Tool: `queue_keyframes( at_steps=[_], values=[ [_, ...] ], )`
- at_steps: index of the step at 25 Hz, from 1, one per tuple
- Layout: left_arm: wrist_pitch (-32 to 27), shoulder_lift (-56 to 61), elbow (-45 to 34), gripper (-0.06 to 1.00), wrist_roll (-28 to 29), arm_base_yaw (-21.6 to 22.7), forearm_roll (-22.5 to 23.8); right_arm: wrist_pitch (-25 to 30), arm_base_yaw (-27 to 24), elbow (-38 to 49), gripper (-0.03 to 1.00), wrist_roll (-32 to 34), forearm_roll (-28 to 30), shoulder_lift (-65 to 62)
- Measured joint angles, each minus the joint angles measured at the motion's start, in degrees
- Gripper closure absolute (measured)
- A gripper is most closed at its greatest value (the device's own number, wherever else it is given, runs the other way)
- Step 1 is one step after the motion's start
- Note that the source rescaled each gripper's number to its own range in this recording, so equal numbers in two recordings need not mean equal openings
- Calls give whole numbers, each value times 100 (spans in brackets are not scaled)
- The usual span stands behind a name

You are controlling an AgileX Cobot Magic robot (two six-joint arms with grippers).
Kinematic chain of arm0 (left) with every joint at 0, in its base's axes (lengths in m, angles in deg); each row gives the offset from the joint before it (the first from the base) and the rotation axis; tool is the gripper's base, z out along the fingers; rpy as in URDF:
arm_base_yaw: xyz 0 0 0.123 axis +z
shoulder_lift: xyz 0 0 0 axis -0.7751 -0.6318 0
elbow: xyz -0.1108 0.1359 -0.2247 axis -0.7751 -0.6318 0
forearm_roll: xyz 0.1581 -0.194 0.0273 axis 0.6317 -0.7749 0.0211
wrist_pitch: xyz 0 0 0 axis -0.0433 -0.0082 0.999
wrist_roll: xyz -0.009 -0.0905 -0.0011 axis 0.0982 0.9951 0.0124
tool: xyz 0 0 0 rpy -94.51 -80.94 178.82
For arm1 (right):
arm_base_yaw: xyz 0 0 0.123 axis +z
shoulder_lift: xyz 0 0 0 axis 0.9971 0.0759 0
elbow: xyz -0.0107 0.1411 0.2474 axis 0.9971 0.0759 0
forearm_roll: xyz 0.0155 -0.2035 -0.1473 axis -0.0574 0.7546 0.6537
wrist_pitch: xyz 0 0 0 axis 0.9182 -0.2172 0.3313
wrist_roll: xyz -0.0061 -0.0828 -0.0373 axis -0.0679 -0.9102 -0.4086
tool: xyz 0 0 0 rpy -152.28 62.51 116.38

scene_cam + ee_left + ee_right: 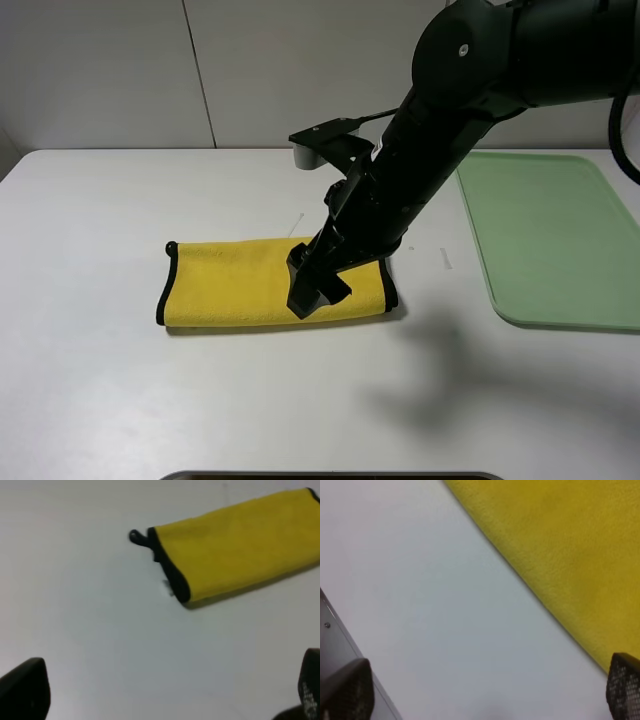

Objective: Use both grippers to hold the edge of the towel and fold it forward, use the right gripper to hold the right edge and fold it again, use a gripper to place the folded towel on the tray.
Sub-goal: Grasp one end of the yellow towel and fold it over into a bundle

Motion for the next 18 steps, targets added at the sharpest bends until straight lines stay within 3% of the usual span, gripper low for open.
queue_keyframes(
  at_steps=[5, 12, 18],
  values=[
    [0, 0, 0, -6, 0, 931, 40, 159, 0, 0, -3, 138, -25, 0],
    [0, 0, 0, -6, 0, 2082, 52, -86, 0, 0, -3, 1030, -44, 0],
    [0, 0, 0, -6, 0, 2368, 52, -909, 0, 0, -3, 2350, 277, 0]
  ],
)
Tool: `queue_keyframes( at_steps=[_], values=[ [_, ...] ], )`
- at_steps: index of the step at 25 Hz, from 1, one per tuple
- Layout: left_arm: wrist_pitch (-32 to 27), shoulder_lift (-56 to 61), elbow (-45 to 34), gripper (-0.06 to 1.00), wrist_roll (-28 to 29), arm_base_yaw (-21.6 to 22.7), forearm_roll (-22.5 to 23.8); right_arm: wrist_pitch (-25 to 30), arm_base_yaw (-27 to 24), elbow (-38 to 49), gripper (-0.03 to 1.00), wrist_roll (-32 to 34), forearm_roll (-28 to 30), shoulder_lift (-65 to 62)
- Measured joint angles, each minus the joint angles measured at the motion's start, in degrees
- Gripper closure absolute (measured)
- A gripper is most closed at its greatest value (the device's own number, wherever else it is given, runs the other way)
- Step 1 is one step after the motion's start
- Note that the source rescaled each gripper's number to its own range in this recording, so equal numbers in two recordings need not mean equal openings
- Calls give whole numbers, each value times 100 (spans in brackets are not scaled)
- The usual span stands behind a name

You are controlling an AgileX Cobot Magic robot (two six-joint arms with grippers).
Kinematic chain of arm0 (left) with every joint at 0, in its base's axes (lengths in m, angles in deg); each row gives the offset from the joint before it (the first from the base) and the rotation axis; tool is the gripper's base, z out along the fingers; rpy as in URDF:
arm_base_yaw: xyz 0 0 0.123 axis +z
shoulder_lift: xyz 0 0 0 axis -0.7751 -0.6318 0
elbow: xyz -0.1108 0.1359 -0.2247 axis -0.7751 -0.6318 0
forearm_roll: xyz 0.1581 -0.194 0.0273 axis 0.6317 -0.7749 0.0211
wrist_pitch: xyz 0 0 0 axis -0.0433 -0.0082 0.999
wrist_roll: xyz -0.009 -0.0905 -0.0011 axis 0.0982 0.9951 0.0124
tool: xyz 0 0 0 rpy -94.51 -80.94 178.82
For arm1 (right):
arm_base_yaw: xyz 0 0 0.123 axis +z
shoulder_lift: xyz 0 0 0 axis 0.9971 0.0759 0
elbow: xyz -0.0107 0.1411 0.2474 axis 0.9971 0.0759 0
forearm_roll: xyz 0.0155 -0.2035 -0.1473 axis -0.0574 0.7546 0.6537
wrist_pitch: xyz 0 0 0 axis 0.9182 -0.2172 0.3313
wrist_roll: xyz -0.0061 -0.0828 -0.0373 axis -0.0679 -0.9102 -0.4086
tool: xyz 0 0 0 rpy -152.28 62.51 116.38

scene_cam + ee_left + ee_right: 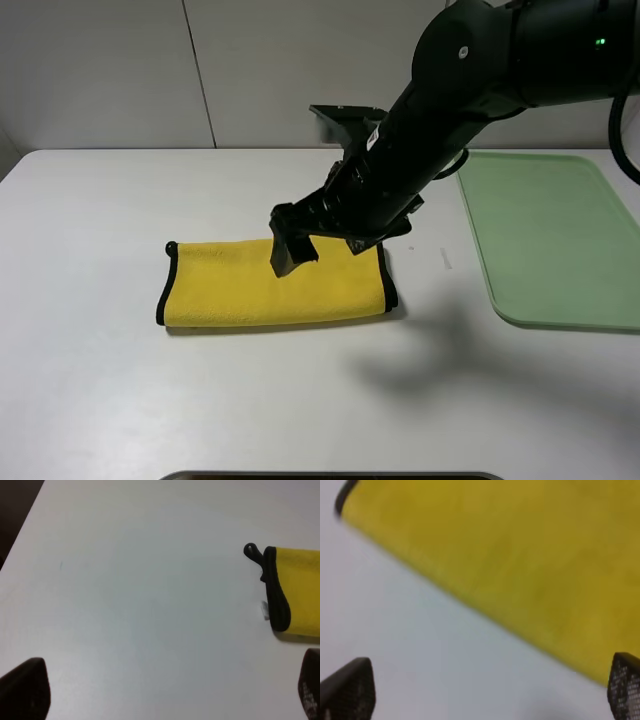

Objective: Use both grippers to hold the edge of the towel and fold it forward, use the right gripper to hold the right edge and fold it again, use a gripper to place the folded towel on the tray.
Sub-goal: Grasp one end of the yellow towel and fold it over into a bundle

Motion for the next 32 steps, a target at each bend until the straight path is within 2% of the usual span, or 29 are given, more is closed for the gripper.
queue_keyframes(
  at_steps=[4, 6, 9, 18, 24, 32],
  values=[
    [0, 0, 0, -6, 0, 0, 0, -371, 0, 0, -3, 1130, 710, 5],
    [0, 0, 0, -6, 0, 0, 0, -385, -27, 0, -3, 1660, 1061, 90],
    [0, 0, 0, -6, 0, 0, 0, -325, -189, 0, -3, 2103, 1375, 354],
    [0, 0, 0, -6, 0, 0, 5, -331, -670, 0, -3, 2224, 1513, 995],
    [0, 0, 0, -6, 0, 0, 19, -594, -687, -4, -3, 2237, 1752, 1404],
    [0, 0, 0, -6, 0, 0, 19, -539, -737, -474, -3, 2466, 2268, 1809]
  ],
)
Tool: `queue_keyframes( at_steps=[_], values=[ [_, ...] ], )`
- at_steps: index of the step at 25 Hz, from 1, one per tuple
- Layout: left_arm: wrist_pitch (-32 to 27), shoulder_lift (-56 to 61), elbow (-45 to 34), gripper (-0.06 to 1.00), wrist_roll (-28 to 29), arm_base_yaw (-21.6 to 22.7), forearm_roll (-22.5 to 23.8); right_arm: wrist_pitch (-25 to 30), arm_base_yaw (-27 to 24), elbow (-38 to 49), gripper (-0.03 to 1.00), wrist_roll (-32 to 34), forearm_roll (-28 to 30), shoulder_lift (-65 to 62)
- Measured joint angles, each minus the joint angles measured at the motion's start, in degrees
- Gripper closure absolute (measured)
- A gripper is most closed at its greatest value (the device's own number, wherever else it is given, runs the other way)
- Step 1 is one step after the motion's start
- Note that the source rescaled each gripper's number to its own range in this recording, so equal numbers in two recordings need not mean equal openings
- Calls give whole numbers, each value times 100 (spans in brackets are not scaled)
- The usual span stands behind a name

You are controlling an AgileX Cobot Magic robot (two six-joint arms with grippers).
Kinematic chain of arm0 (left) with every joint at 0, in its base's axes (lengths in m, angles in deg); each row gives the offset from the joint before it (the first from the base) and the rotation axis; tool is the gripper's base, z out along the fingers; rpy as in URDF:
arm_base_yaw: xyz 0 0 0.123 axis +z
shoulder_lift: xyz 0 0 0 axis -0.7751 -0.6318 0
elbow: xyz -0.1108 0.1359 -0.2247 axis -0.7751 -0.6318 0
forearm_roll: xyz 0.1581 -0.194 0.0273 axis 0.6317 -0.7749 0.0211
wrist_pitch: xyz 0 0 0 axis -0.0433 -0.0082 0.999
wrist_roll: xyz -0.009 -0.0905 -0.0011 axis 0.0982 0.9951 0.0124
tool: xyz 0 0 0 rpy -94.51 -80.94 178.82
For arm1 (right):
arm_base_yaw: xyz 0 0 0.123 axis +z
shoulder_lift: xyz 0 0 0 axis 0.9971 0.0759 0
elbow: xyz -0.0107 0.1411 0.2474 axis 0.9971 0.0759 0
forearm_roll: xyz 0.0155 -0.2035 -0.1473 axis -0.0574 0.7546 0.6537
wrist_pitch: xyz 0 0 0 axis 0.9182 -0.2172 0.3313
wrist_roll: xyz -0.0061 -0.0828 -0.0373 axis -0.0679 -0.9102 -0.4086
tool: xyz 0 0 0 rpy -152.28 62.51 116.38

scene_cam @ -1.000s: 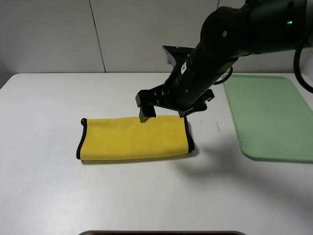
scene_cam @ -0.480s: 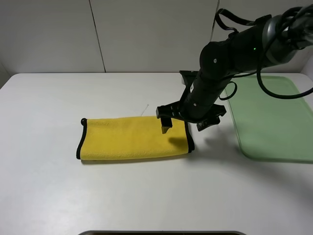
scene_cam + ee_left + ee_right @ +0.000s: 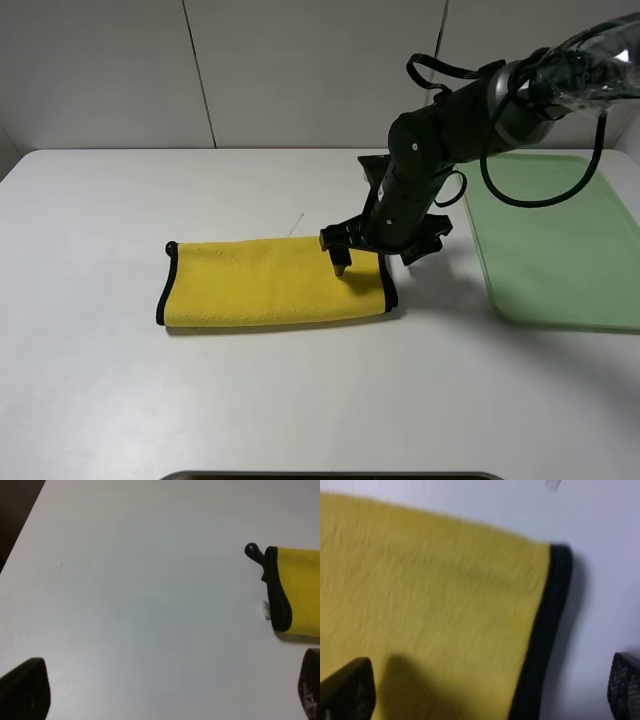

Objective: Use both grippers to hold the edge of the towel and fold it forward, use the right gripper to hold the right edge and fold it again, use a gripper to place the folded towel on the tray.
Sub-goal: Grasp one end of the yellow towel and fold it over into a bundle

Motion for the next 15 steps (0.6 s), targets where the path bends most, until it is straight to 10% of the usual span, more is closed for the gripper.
queue_keyframes(
  at_steps=[15],
  values=[
    [0, 0, 0, -6, 0, 0, 0, 483, -215, -59, -3, 17, 412, 187]
  ],
)
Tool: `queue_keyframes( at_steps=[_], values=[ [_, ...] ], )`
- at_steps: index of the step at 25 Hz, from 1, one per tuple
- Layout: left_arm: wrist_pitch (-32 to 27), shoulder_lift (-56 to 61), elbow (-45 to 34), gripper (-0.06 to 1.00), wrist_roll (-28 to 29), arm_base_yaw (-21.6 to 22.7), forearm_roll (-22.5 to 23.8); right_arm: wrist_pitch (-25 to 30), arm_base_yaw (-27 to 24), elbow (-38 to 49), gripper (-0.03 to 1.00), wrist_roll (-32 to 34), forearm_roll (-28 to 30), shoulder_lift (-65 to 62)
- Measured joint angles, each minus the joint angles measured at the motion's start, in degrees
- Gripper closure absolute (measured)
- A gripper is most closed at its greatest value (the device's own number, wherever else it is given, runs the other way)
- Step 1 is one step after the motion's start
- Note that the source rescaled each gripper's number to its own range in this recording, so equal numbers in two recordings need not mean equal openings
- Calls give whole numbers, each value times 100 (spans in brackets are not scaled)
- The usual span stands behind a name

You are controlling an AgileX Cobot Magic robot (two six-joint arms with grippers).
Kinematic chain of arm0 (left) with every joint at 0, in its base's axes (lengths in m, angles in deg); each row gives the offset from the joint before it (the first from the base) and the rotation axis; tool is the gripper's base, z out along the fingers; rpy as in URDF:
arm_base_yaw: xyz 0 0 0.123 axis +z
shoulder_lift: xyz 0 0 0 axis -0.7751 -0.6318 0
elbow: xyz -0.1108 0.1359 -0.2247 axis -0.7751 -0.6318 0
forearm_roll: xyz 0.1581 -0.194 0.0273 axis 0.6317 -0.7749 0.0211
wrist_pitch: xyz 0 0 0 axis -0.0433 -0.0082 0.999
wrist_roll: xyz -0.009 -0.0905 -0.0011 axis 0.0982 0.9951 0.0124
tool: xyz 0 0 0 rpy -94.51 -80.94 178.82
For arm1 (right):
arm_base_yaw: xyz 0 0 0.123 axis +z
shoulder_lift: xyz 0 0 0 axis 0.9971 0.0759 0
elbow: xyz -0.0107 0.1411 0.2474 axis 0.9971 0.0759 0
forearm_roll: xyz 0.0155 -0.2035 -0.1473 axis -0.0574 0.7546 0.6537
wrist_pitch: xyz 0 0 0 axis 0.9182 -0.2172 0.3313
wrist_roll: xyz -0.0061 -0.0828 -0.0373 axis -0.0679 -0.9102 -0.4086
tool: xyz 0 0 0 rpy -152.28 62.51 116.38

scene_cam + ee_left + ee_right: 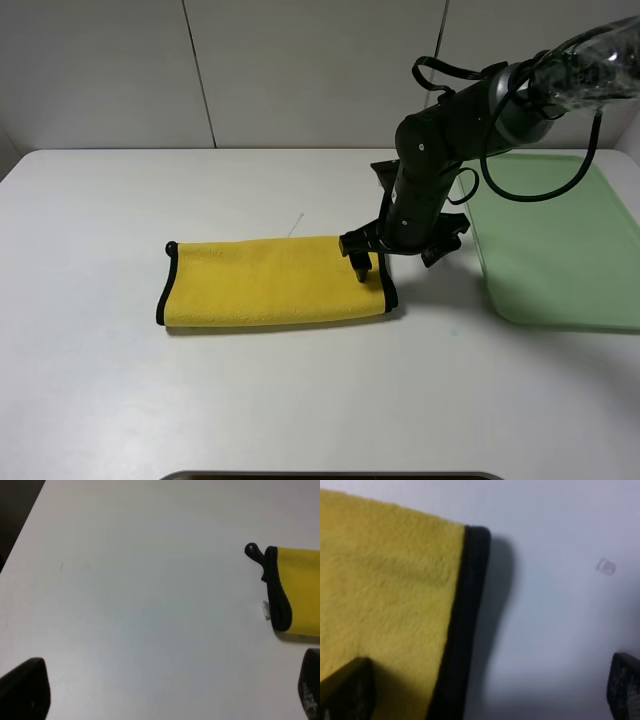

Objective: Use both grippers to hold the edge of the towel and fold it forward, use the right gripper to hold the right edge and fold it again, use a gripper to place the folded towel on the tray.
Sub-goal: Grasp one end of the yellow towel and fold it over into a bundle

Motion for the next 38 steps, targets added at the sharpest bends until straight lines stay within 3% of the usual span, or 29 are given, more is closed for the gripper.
queue_keyframes(
  at_steps=[13, 25, 32, 38],
  values=[
    [0, 0, 0, -6, 0, 0, 0, 38, 0, -66, -2, 2, -65, 192],
    [0, 0, 0, -6, 0, 0, 0, -109, 18, -72, 51, 2, -285, 214],
    [0, 0, 0, -6, 0, 0, 5, -130, 18, -72, 92, -72, -290, 214],
    [0, 0, 0, -6, 0, 0, 5, -118, 18, -86, 92, -199, -290, 214]
  ],
)
